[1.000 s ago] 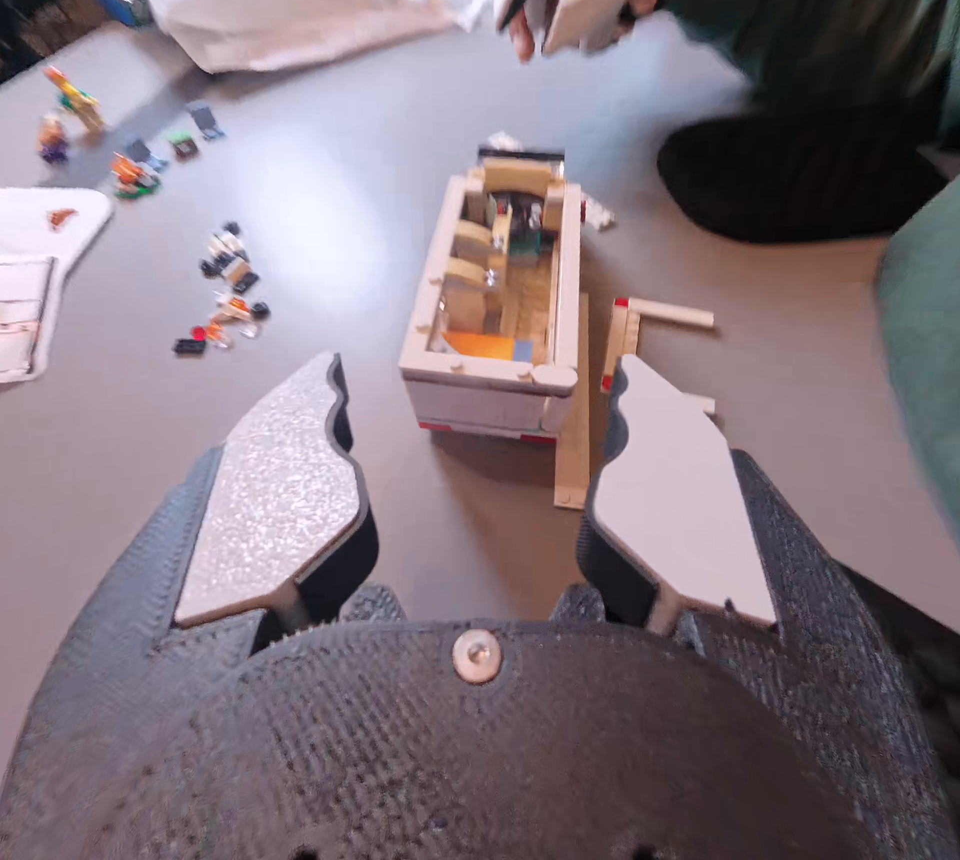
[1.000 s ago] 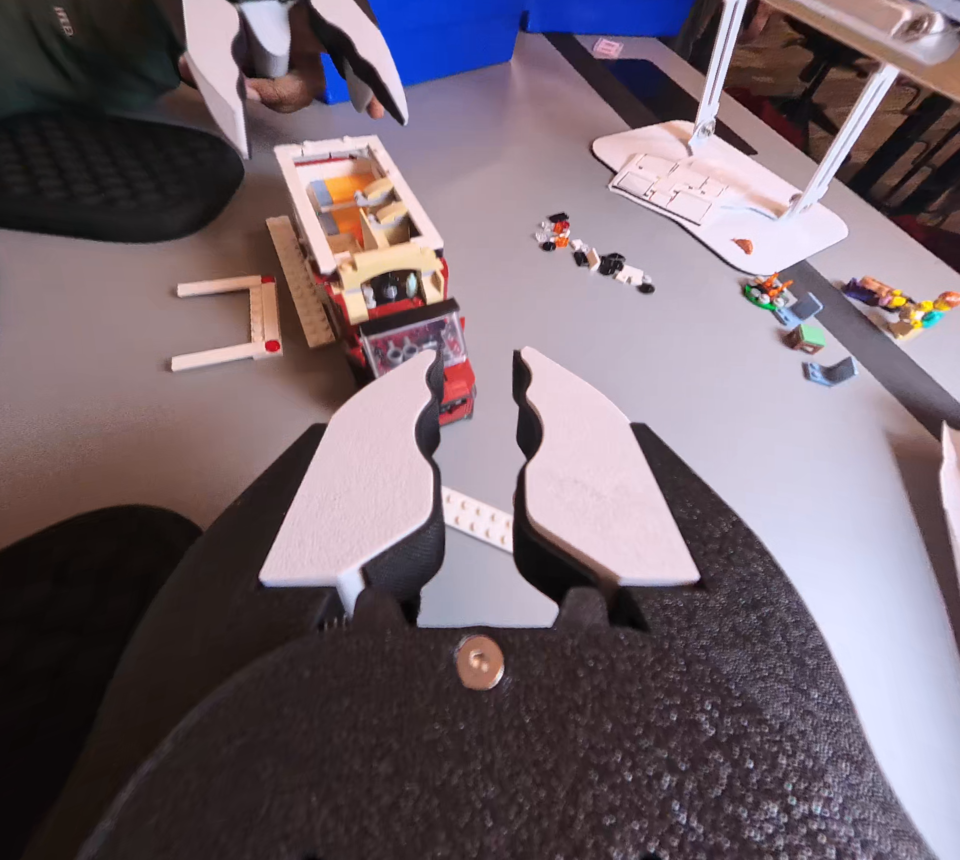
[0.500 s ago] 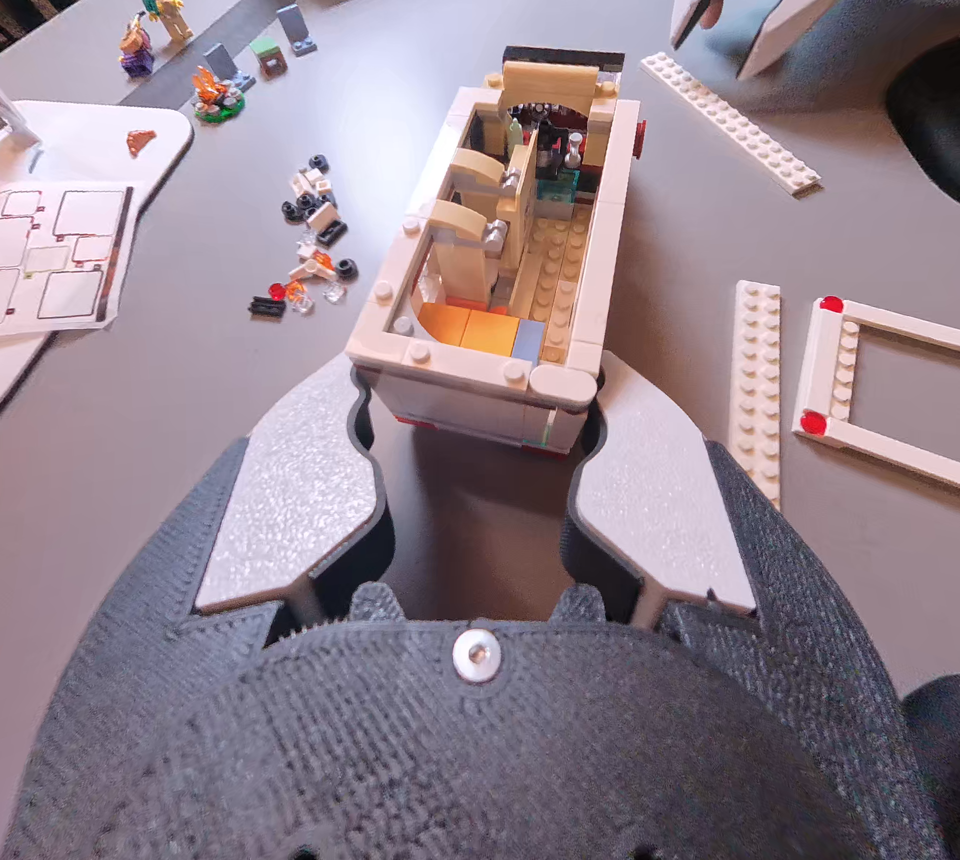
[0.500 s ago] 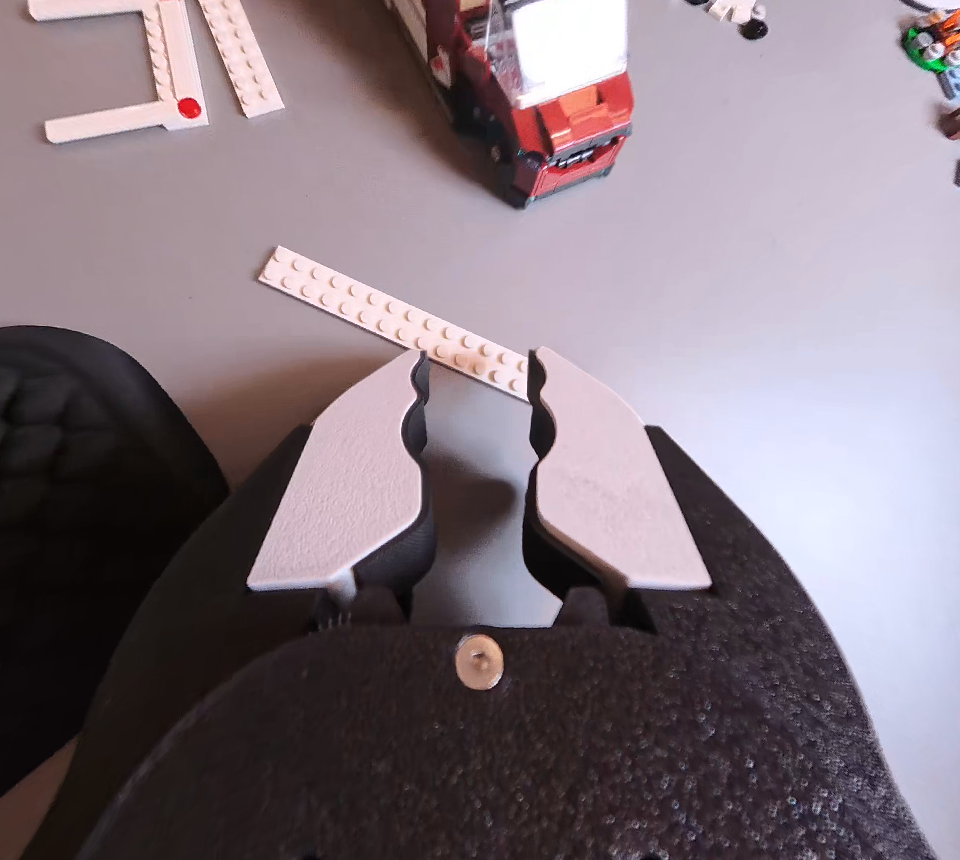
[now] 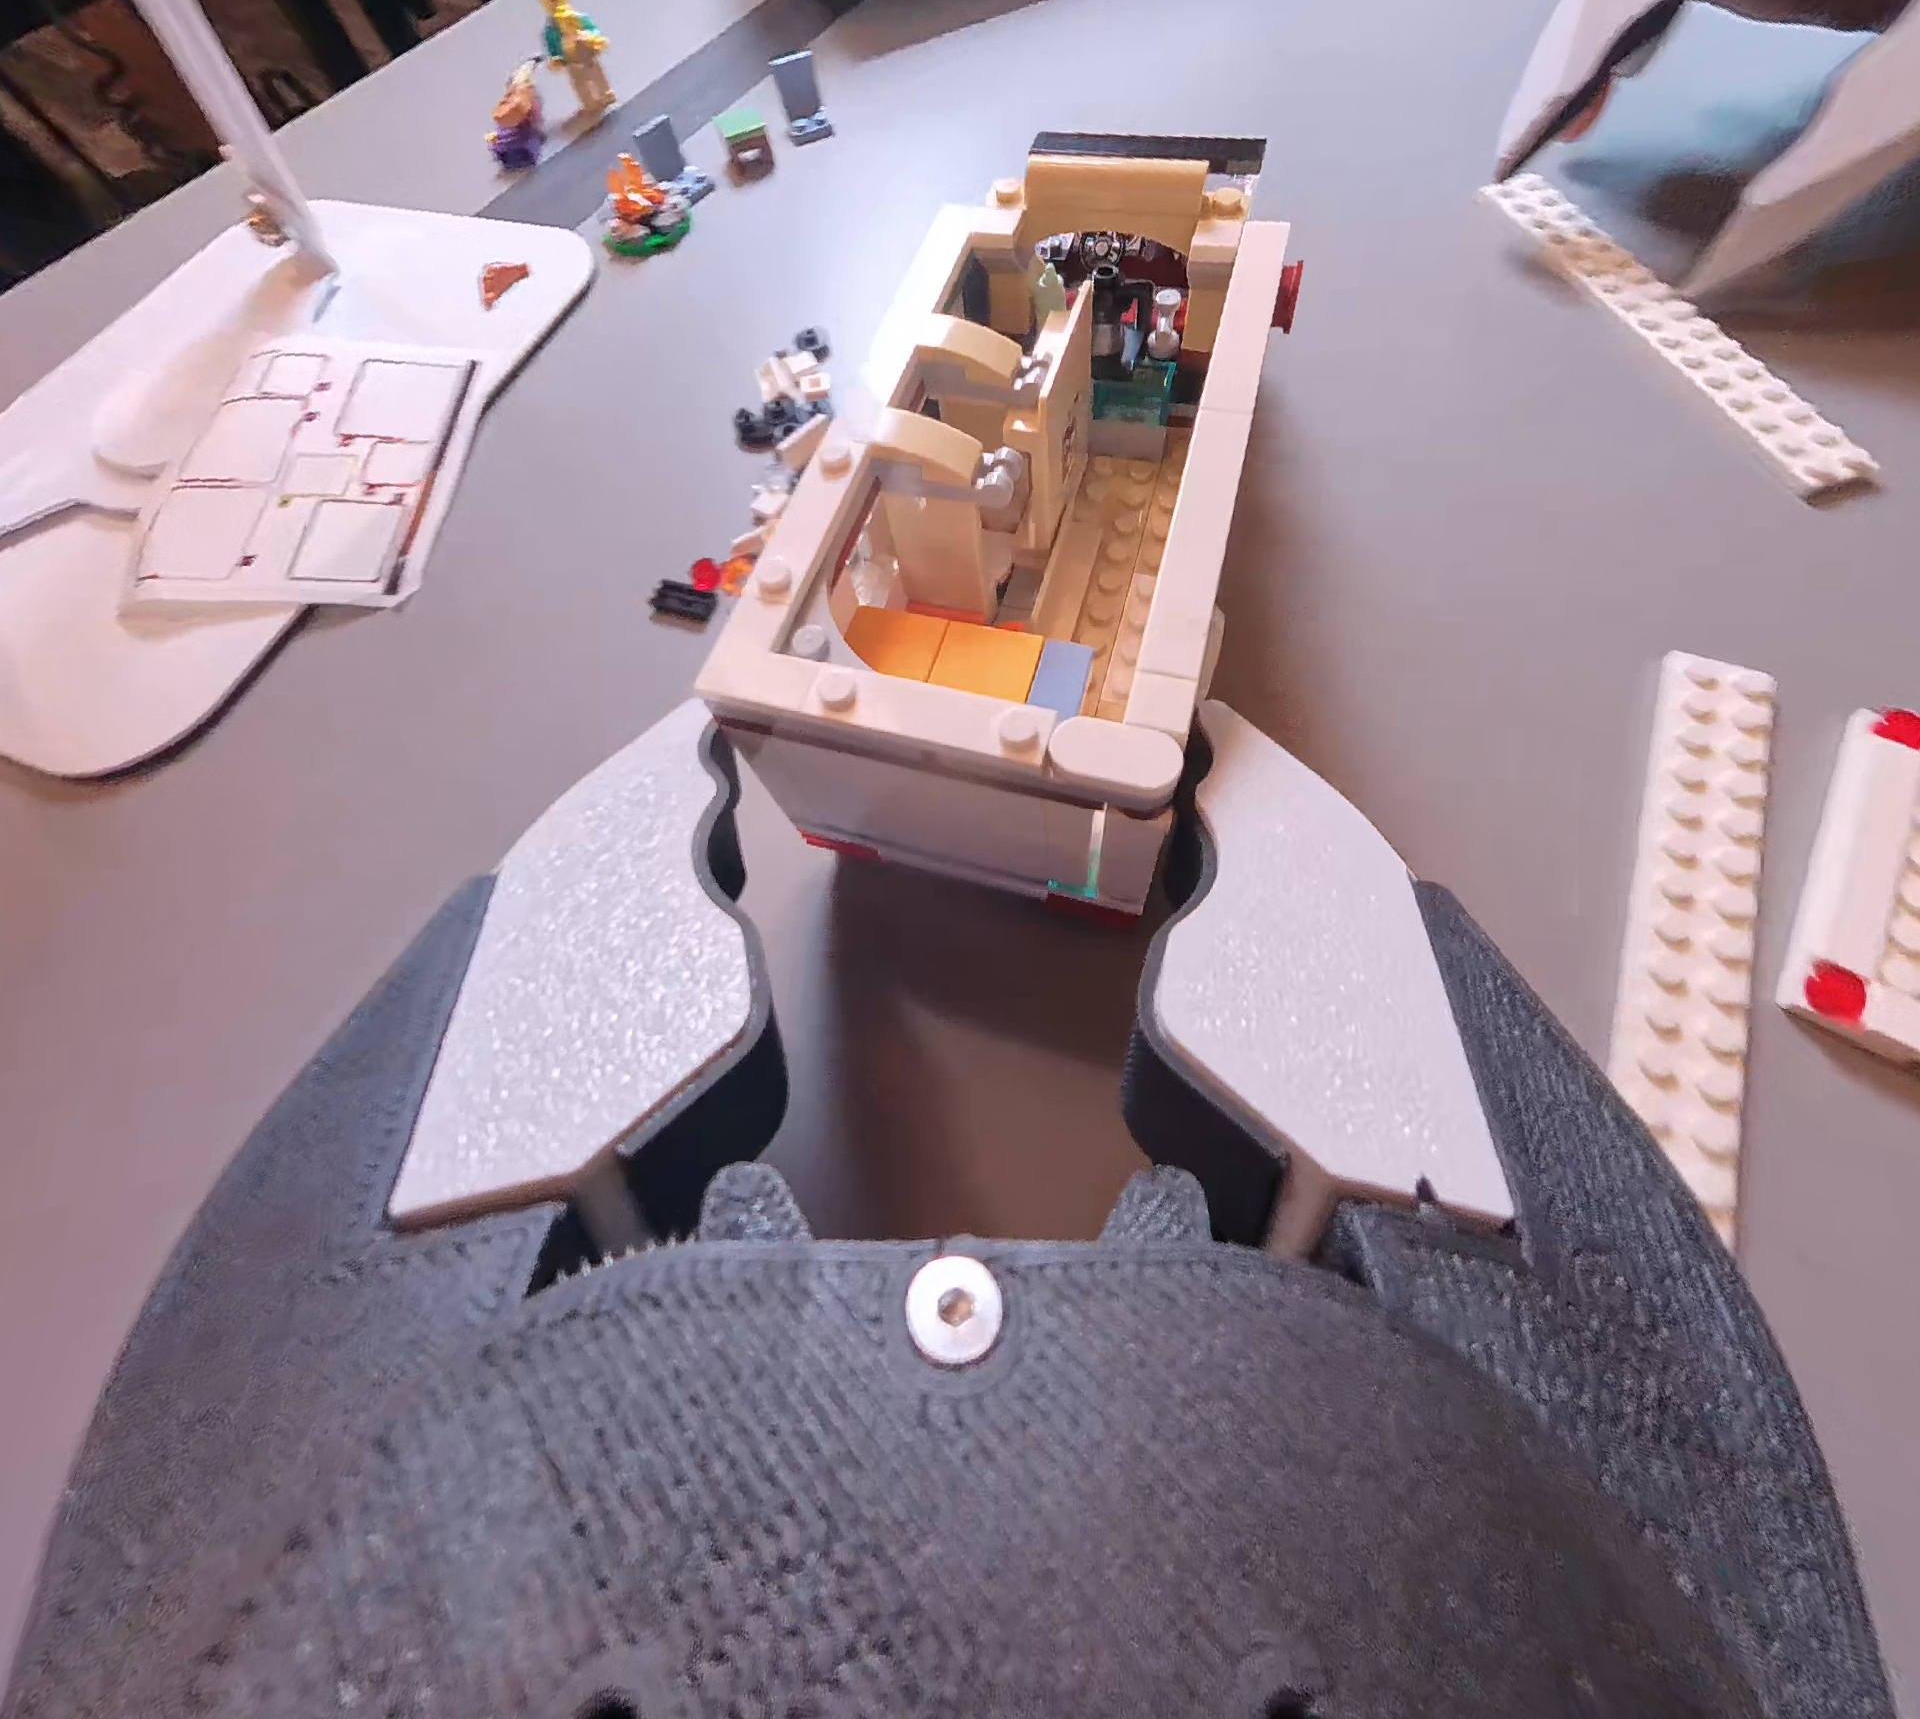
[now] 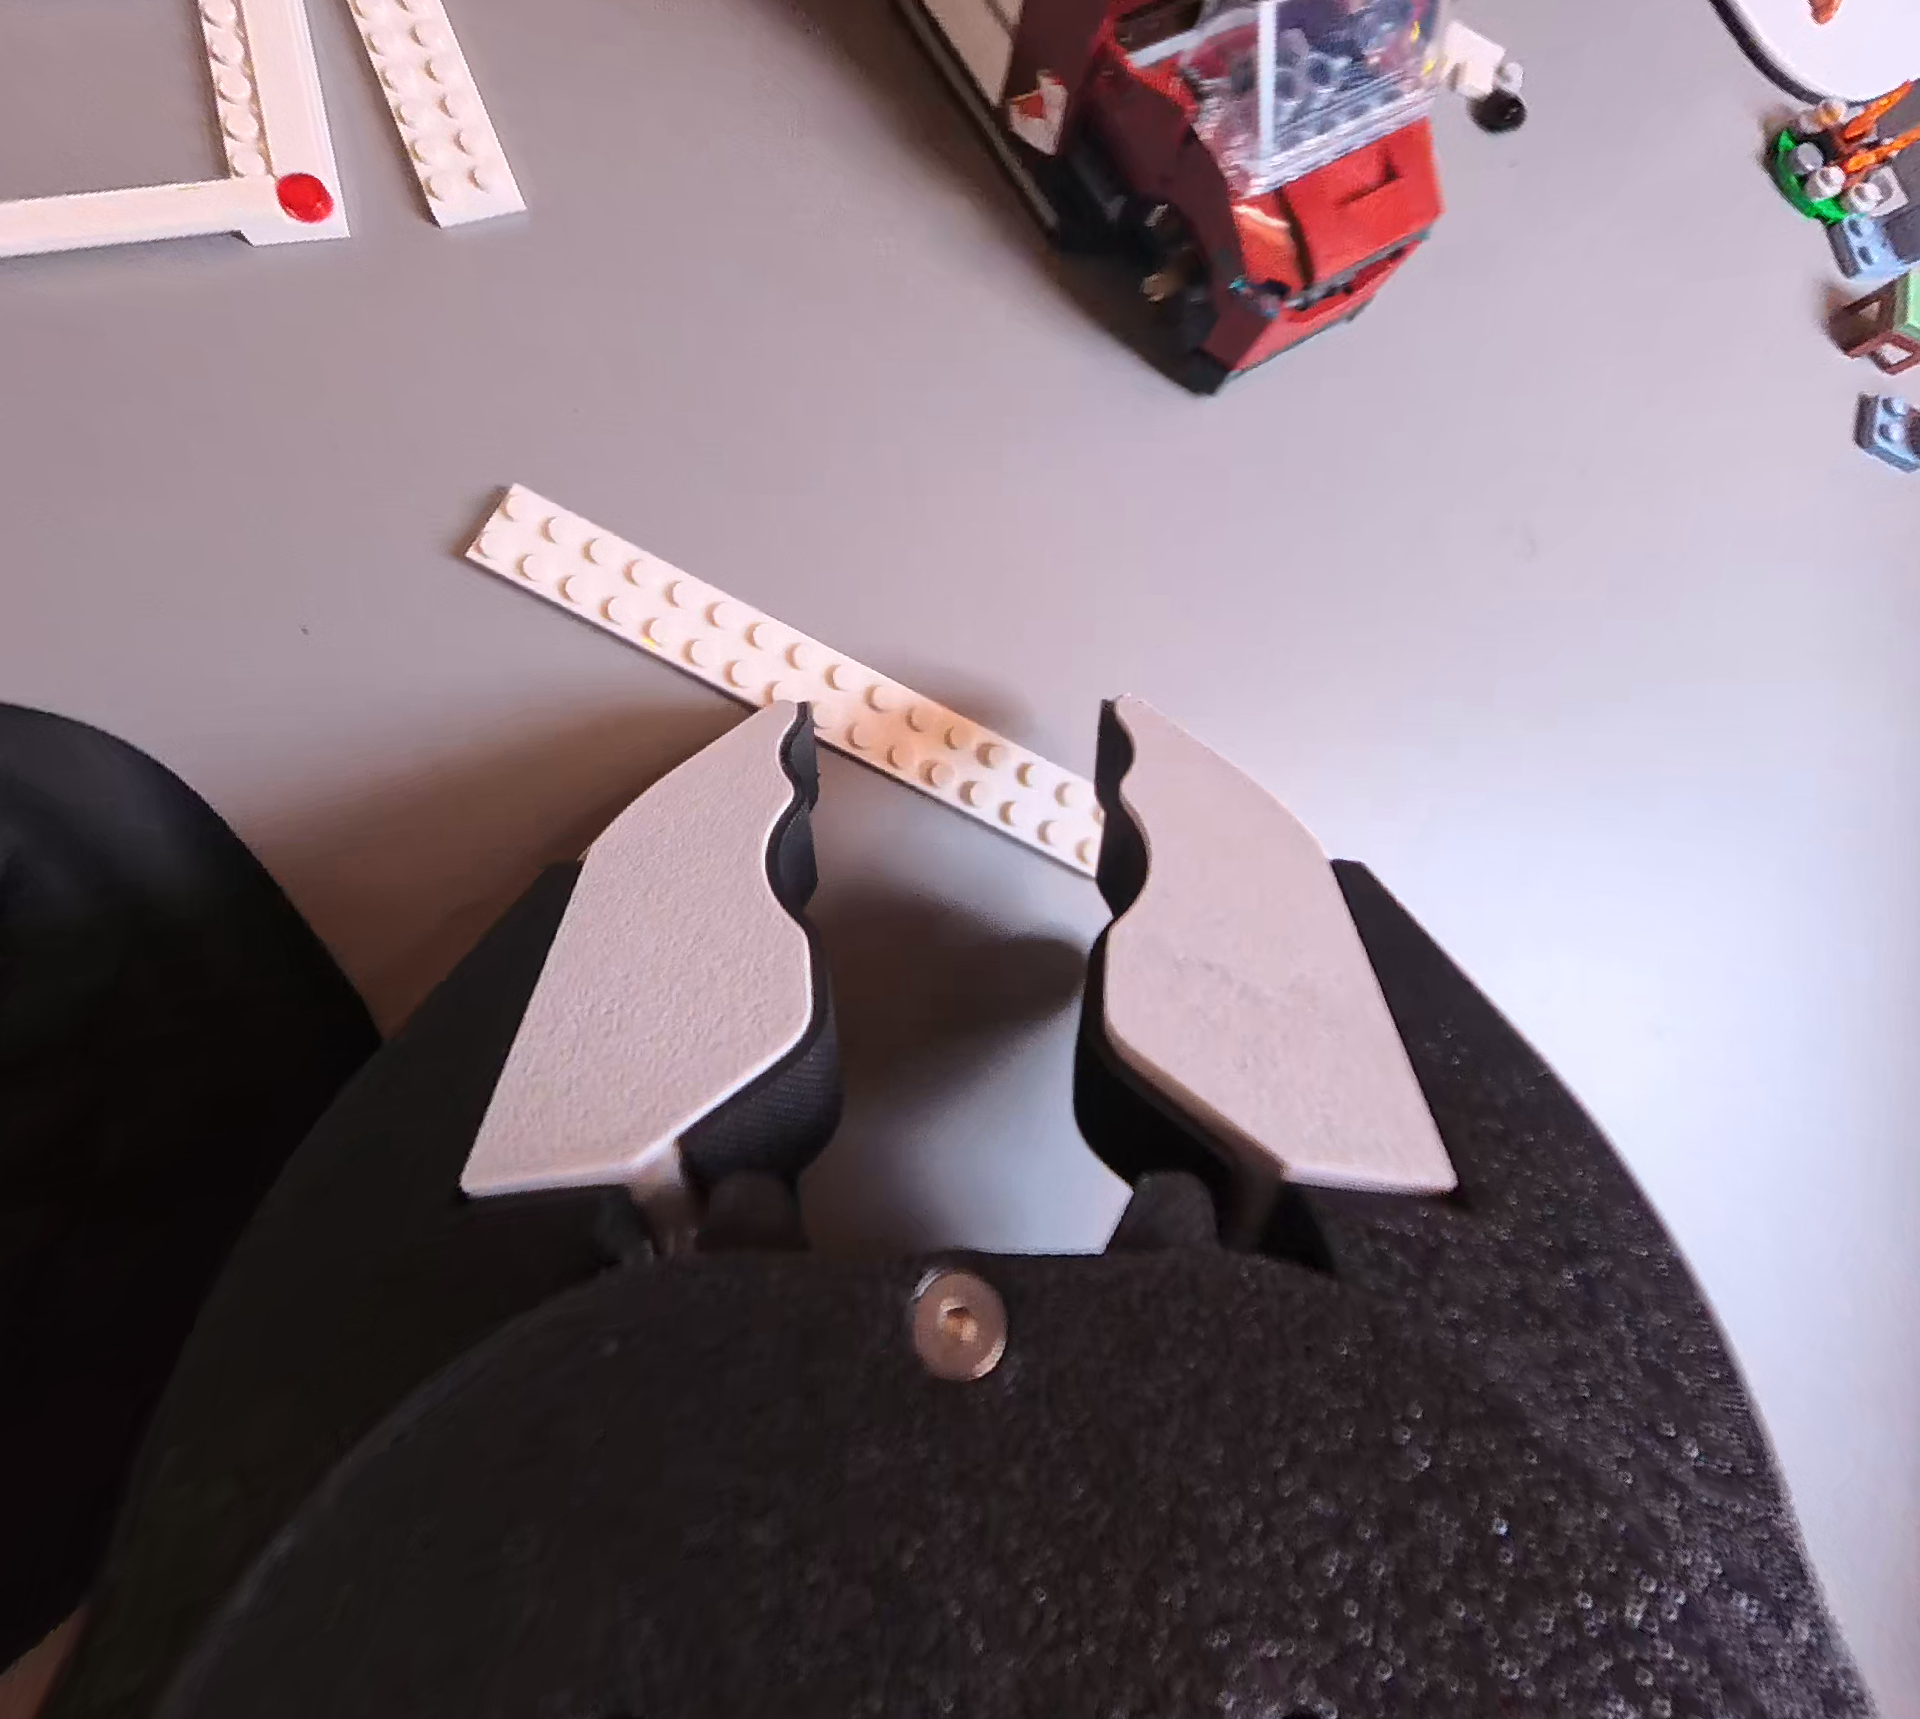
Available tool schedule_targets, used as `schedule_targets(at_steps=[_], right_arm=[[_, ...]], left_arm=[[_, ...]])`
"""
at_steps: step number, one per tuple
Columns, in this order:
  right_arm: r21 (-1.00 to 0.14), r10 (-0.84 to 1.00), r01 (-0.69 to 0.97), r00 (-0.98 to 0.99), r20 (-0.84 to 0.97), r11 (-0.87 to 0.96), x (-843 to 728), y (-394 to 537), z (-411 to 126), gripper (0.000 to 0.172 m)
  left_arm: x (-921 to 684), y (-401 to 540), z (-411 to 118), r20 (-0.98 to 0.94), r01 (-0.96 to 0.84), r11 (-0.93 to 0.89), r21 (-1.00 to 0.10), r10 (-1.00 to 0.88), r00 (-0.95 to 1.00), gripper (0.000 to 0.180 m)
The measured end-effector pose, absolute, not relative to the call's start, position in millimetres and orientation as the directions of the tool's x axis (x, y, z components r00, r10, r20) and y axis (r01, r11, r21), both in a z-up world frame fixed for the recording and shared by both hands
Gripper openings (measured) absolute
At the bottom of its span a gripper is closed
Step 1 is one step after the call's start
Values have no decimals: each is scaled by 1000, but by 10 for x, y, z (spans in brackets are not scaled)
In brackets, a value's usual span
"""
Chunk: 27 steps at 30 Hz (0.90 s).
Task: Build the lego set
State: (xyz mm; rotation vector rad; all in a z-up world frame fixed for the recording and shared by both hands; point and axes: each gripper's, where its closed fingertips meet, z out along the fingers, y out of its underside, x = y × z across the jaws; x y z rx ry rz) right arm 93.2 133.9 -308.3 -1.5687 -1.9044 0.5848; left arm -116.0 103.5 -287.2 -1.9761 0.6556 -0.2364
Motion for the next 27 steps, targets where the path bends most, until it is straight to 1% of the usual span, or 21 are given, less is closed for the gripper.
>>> schedule_targets(at_steps=[3, 6, 8, 10, 14, 18, 21, 22, 25, 27], right_arm=[[-657, 975, 722, -134, 175, 217, 921, 1316, -3103, 54], [-652, 975, 725, -141, 172, 220, 930, 1294, -3105, 54], [-657, 976, 722, -139, 169, 217, 938, 1292, -3084, 54], [-660, 977, 721, -135, 164, 211, 950, 1296, -3068, 54], [-648, 977, 736, -87, 194, 194, 950, 1410, -3099, 60], [-657, 984, 737, -57, 171, 157, 936, 1435, -3107, 59], [-638, 989, 760, -45, 142, 126, 965, 1413, -3120, 52], [-625, 989, 771, -41, 140, 121, 981, 1409, -3122, 49], [-591, 990, 796, -73, 122, 132, 1039, 1329, -3131, 39], [-576, 990, 806, -106, 92, 140, 1076, 1250, -3140, 33]], left_arm=[[-1250, 1071, -2846, -140, -344, -342, -874, -501, 854, 81], [-1320, 991, -2704, -105, -296, -319, -900, -502, 858, 79], [-1343, 877, -2564, -112, -295, -278, -914, -525, 844, 71], [-1255, 674, -2510, -114, -337, -256, -906, -620, 777, 59], [-1002, 218, -2737, -37, -488, -316, -814, -810, 586, 71], [-783, -92, -3008, 9, -620, -307, -722, -900, 435, 70], [-703, -140, -3155, -23, -689, -281, -668, -918, 397, 57], [-665, -141, -3136, -25, -683, -273, -677, -920, 392, 44], [-679, -53, -3147, -102, -704, -252, -664, -903, 418, 16], [-692, -1, -3146, -111, -698, -268, -665, -888, 446, 16]])
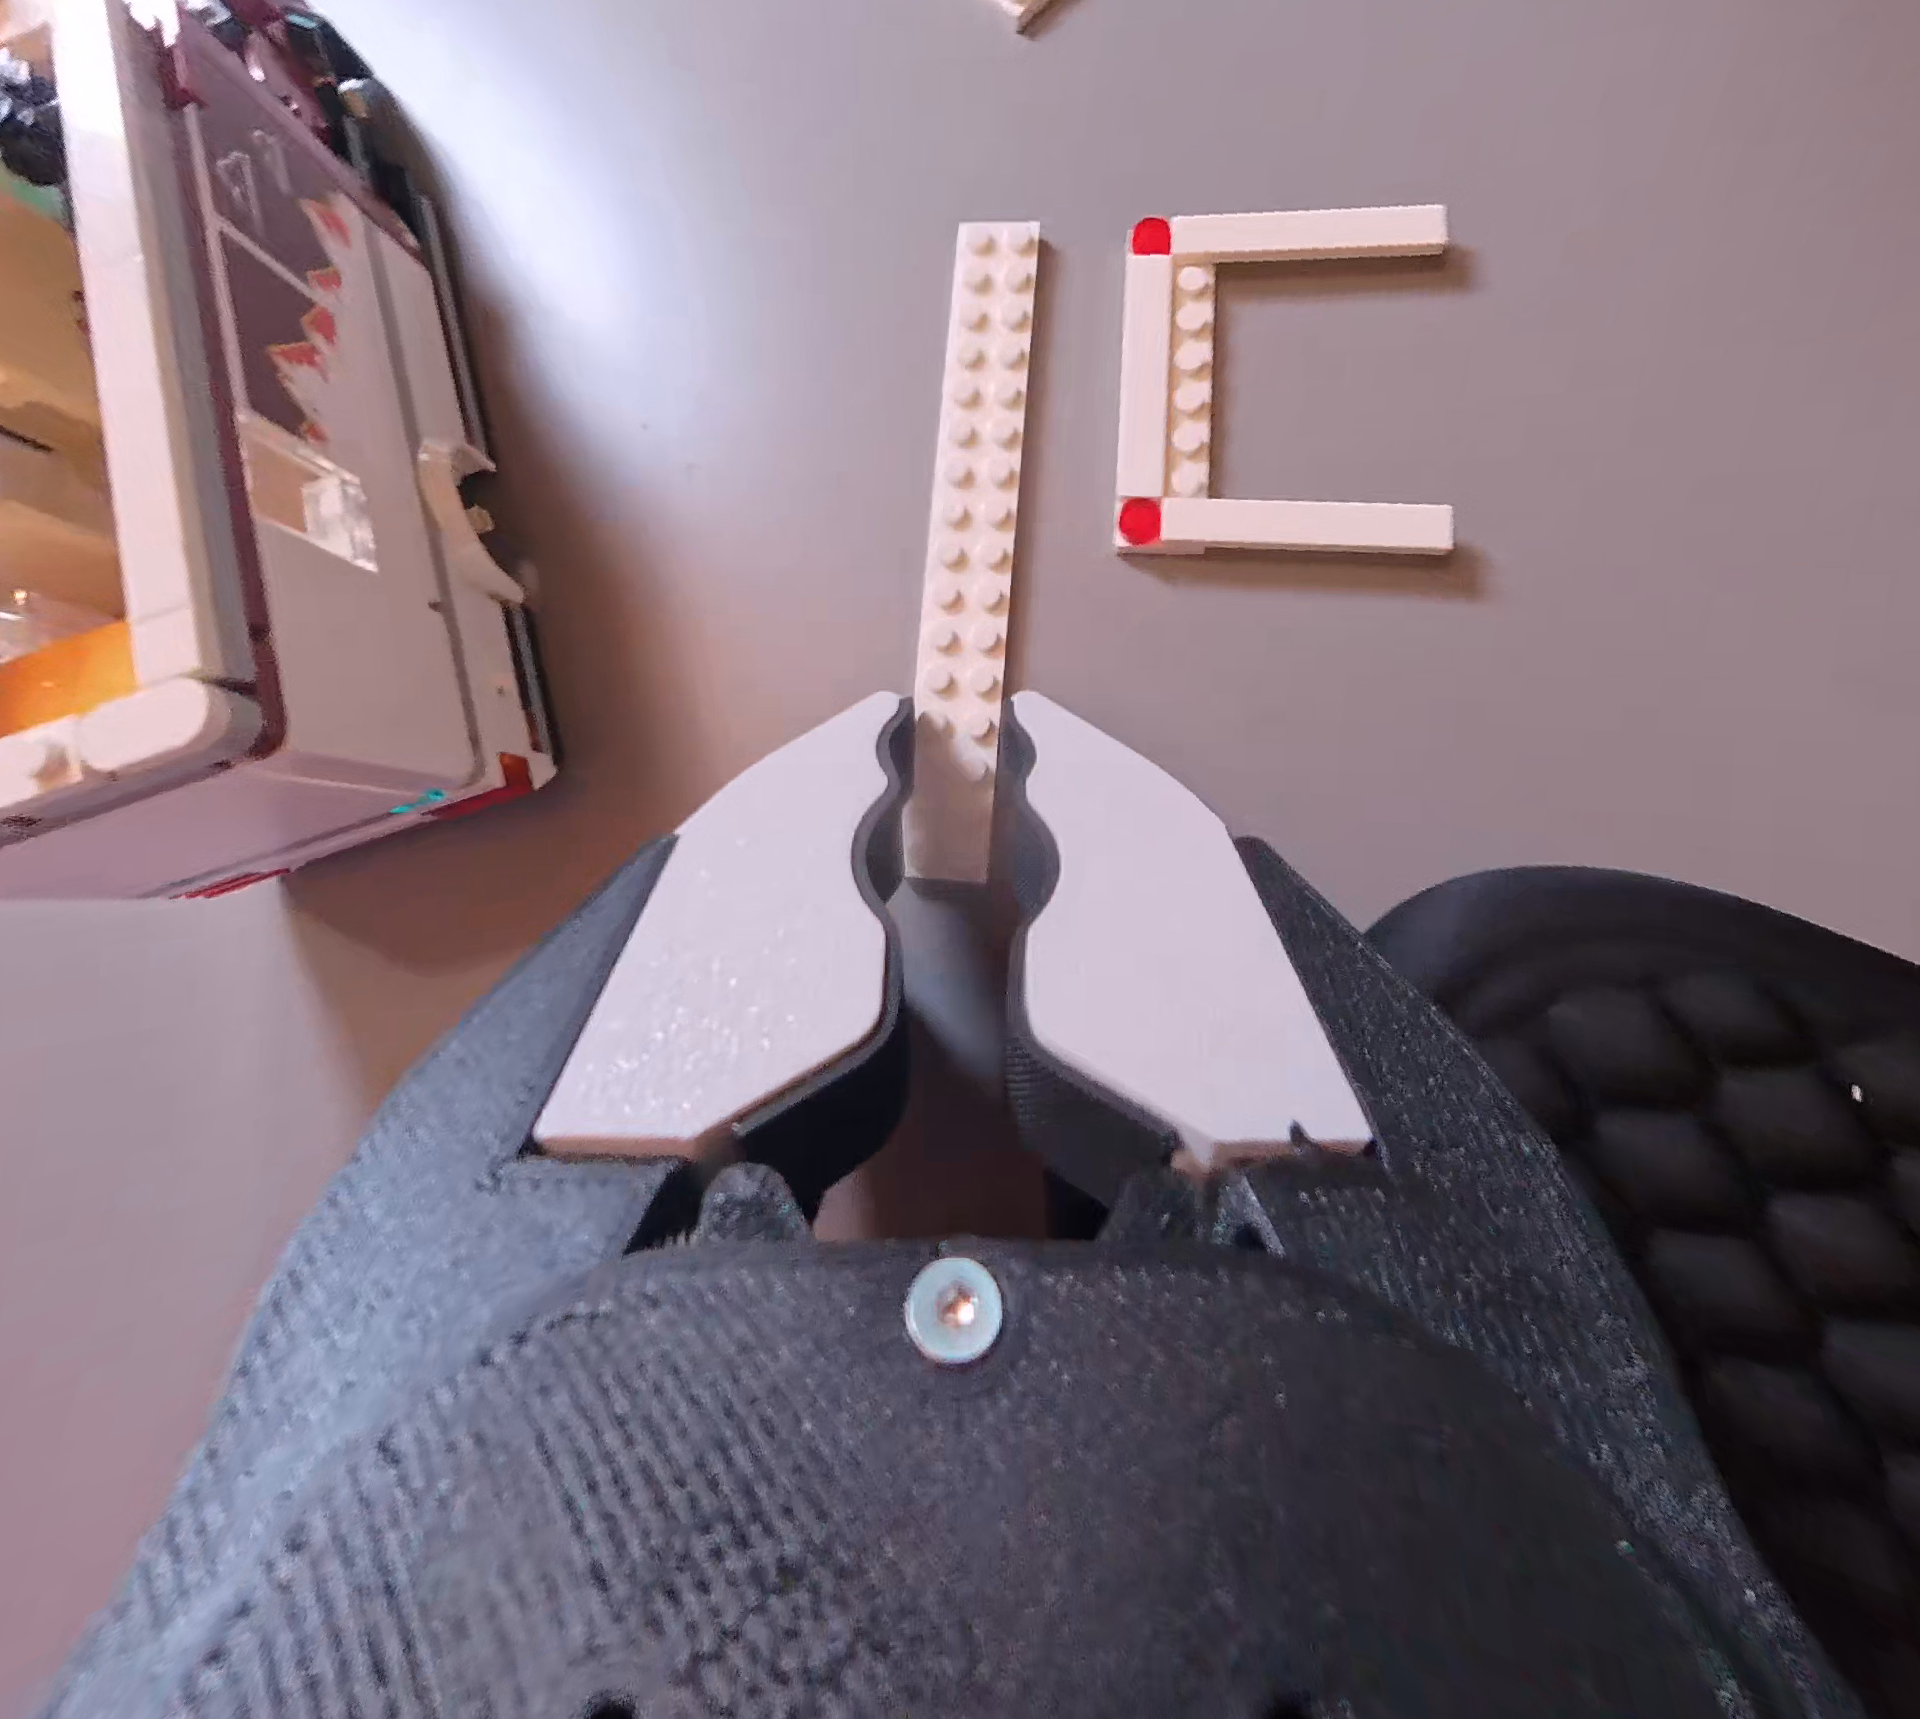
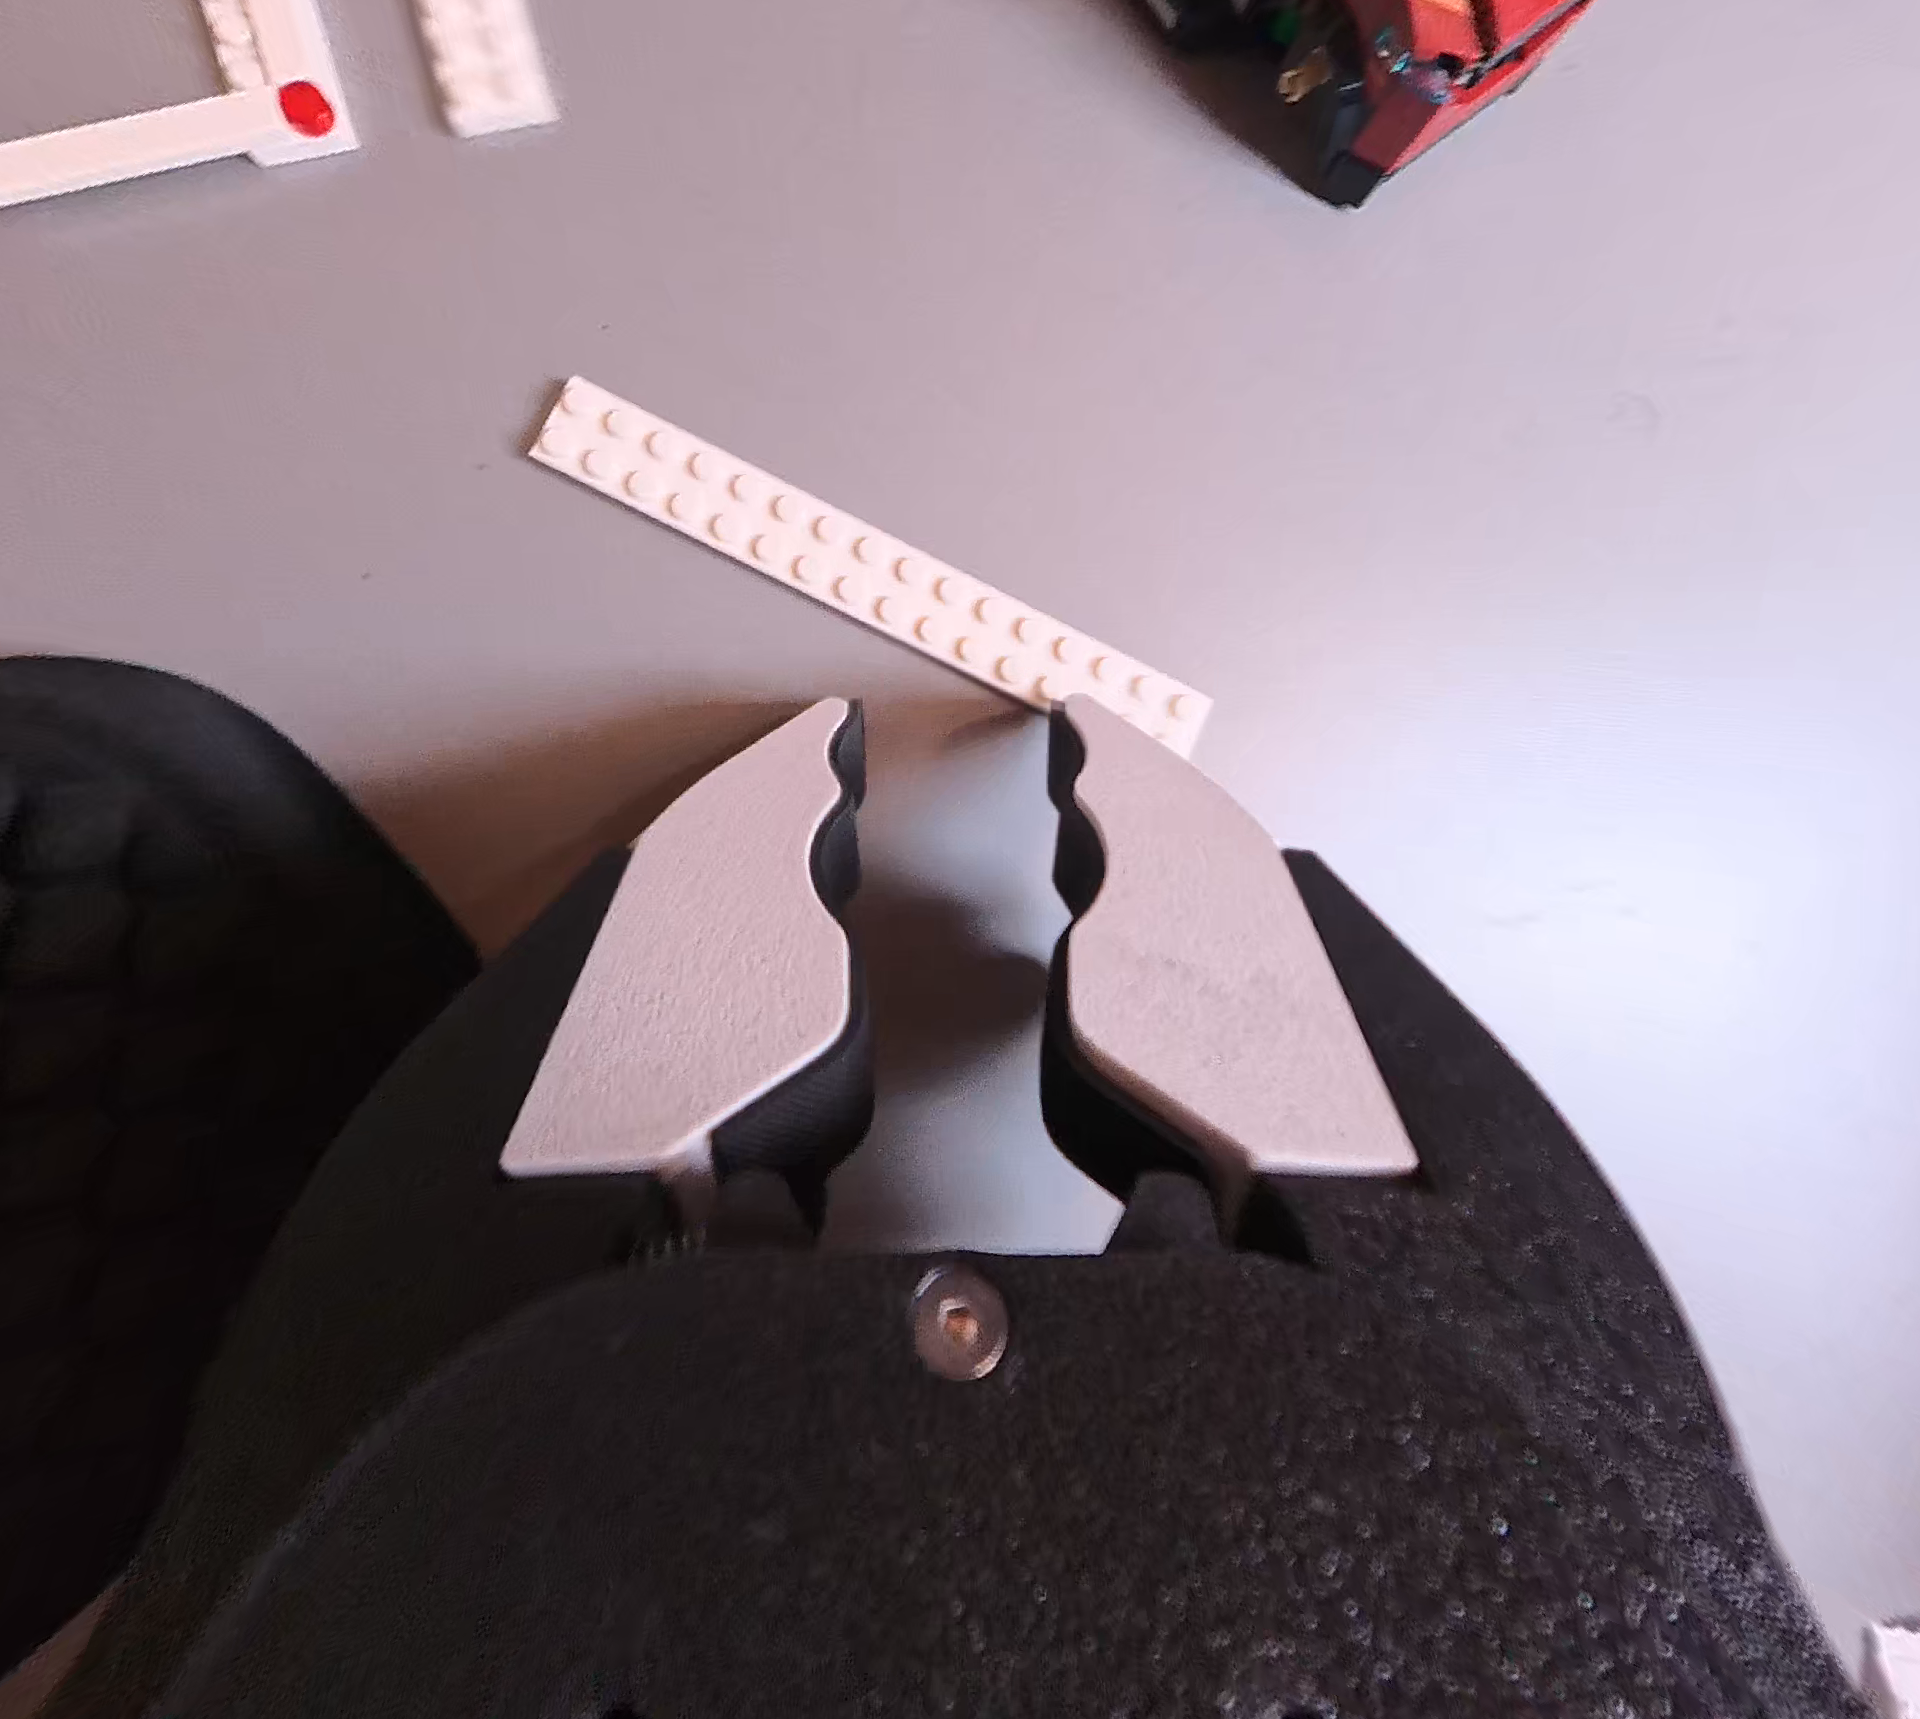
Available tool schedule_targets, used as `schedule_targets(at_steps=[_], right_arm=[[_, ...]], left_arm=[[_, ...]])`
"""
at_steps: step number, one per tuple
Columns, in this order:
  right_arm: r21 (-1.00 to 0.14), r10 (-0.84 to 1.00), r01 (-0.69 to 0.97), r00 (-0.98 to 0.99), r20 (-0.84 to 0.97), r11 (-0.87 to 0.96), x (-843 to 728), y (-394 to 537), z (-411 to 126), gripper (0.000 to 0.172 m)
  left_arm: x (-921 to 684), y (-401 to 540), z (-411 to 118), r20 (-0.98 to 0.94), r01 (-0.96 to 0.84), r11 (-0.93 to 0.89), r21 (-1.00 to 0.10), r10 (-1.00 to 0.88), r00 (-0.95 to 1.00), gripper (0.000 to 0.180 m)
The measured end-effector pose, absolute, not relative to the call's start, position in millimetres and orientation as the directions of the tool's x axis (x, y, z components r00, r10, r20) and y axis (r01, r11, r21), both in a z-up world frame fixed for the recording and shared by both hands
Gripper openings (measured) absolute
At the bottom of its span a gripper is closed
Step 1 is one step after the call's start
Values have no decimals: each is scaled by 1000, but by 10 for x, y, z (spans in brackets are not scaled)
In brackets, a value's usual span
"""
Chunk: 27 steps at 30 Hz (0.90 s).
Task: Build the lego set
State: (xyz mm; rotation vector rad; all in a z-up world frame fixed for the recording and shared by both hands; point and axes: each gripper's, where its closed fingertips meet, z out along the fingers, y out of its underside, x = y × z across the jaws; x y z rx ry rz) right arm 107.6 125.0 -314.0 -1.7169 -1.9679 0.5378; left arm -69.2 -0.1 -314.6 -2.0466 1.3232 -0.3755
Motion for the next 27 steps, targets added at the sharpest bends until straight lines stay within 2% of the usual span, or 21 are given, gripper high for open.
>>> schedule_targets(at_steps=[5, 9, 10, 11, 12, 13, 15, 17, 20, 23, 27], right_arm=[[-605, 987, 780, -114, 117, 162, 1033, 1241, -3081, 33], [-643, 979, 739, -129, 156, 200, 937, 1226, -3027, 41], [-646, 978, 735, -137, 160, 209, 912, 1215, -3032, 43], [-645, 977, 734, -144, 158, 212, 891, 1203, -3043, 45], [-642, 977, 737, -150, 152, 213, 875, 1189, -3060, 45], [-637, 977, 740, -156, 147, 214, 863, 1179, -3076, 46], [-633, 977, 745, -165, 134, 212, 837, 1161, -3098, 47], [-636, 978, 744, -171, 115, 205, 804, 1128, -3099, 47], [-638, 976, 739, -180, 121, 216, 767, 1091, -3095, 47], [-637, 976, 739, -180, 125, 218, 756, 1075, -3102, 47], [-635, 977, 743, -167, 130, 212, 774, 1104, -3103, 48]], left_arm=[[-847, 108, -3147, -134, -692, -322, -646, -845, 518, 15], [-1173, 74, -3151, -148, -720, -410, -559, -805, 574, 15], [-1293, 70, -3146, -168, -727, -442, -526, -784, 598, 18], [-1395, 64, -3125, -200, -739, -455, -497, -769, 607, 33], [-1421, 53, -3069, -226, -749, -437, -498, -768, 599, 48], [-1359, 46, -2966, -240, -745, -393, -539, -776, 583, 52], [-1037, 11, -2742, -209, -692, -289, -662, -815, 541, 47], [-640, -84, -2698, -142, -649, -226, -726, -875, 463, 40], [-236, -107, -2934, -96, -679, -212, -703, -918, 385, 40], [2, -55, -3048, 37, -639, -301, -708, -919, 392, 42], [57, -47, -3159, 28, -718, -296, -630, -932, 360, 37]])
